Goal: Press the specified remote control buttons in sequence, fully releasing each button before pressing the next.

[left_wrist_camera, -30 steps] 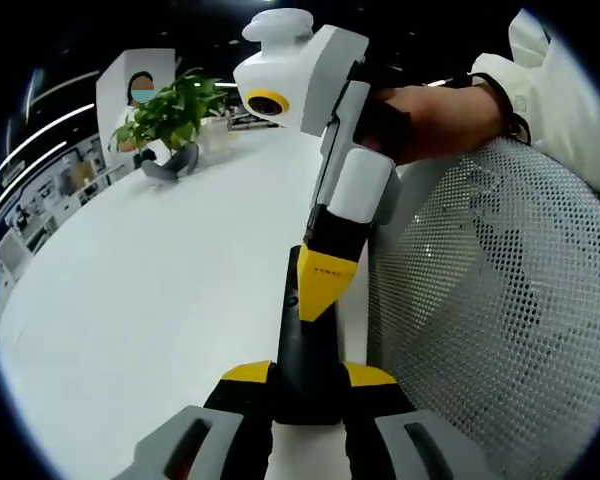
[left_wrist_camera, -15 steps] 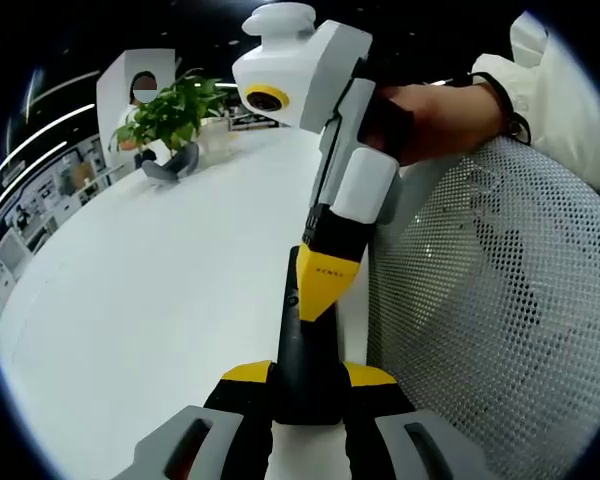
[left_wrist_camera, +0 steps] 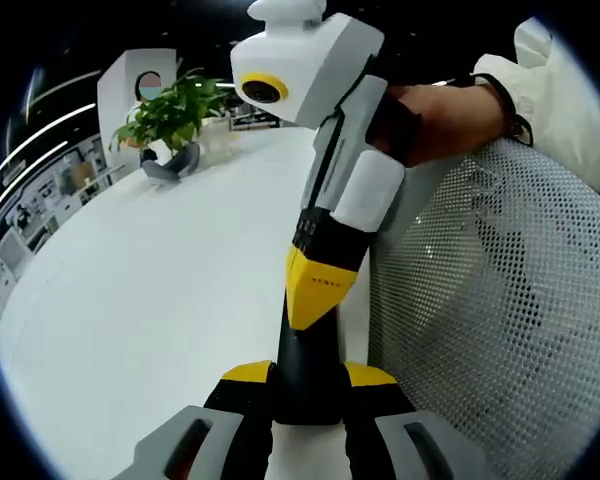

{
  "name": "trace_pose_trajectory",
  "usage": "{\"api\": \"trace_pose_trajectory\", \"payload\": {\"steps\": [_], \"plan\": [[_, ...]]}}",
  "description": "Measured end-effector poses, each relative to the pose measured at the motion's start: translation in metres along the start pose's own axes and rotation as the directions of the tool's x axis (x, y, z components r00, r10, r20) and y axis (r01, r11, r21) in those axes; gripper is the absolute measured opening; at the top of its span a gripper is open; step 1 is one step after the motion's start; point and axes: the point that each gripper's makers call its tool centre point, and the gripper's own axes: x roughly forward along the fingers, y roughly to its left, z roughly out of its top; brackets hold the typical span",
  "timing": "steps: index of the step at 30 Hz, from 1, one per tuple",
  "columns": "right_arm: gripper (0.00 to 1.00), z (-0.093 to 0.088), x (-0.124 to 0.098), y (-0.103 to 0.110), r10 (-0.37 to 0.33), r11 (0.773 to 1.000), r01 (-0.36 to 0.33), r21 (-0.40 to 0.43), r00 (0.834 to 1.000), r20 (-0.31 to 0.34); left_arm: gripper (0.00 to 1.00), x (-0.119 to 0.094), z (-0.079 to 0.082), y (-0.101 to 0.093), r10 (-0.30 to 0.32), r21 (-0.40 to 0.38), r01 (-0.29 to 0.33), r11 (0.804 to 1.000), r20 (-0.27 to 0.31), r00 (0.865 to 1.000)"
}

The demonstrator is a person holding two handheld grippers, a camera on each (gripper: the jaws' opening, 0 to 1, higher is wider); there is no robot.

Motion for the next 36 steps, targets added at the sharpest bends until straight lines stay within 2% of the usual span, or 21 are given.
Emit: {"api": "trace_pose_trajectory", "payload": {"steps": [1,2,14,17,20,26,28,29,34,36], "plan": [[0.00,-0.003,0.001,-0.002,-0.014,1.000,0.014,-0.017,1.000,-0.018,0.25,0.000,0.000,0.000,0.001,-0.001,-0.001,1.000,0.000,1.000],[0.00,0.000,0.001,-0.001,-0.012,1.000,0.012,-0.027,1.000,0.000,0.25,0.000,0.000,0.000,0.001,-0.001,-0.001,1.000,0.000,1.000],[0.00,0.001,0.001,-0.003,-0.024,0.999,0.025,-0.045,1.000,0.012,0.25,0.000,0.000,0.002,0.010,-0.010,-0.010,1.000,0.003,1.000],[0.00,0.002,0.003,-0.003,-0.051,0.994,0.052,-0.094,0.999,0.013,0.24,0.000,-0.001,0.002,0.011,-0.016,-0.011,1.000,0.003,1.000],[0.00,0.002,0.003,-0.003,-0.067,0.992,0.068,-0.102,0.998,0.014,0.24,0.000,0.000,0.002,0.011,-0.012,-0.011,1.000,0.006,1.000],[0.00,0.002,0.004,-0.004,-0.078,0.989,0.079,-0.125,0.997,0.017,0.24,0.001,0.000,0.002,0.019,-0.007,-0.019,1.000,-0.026,0.999],[0.00,0.003,0.004,-0.004,-0.100,0.972,0.104,-0.213,0.995,0.028,0.24,0.002,0.001,0.002,0.033,-0.020,-0.034,0.999,-0.055,0.998],[0.00,0.002,0.004,-0.003,-0.109,0.966,0.113,-0.231,0.994,0.028,0.24,0.002,0.001,0.001,0.043,-0.029,-0.045,0.999,-0.063,0.997],[0.00,0.000,0.001,-0.001,-0.118,0.965,0.116,-0.235,0.993,0.005,0.24,0.003,0.000,-0.001,0.076,-0.066,-0.080,0.995,-0.065,0.995],[0.00,0.007,-0.007,0.001,-0.106,0.966,0.114,-0.232,0.993,0.044,0.24,0.004,0.001,-0.001,0.076,-0.068,-0.082,0.994,-0.076,0.994]]}}
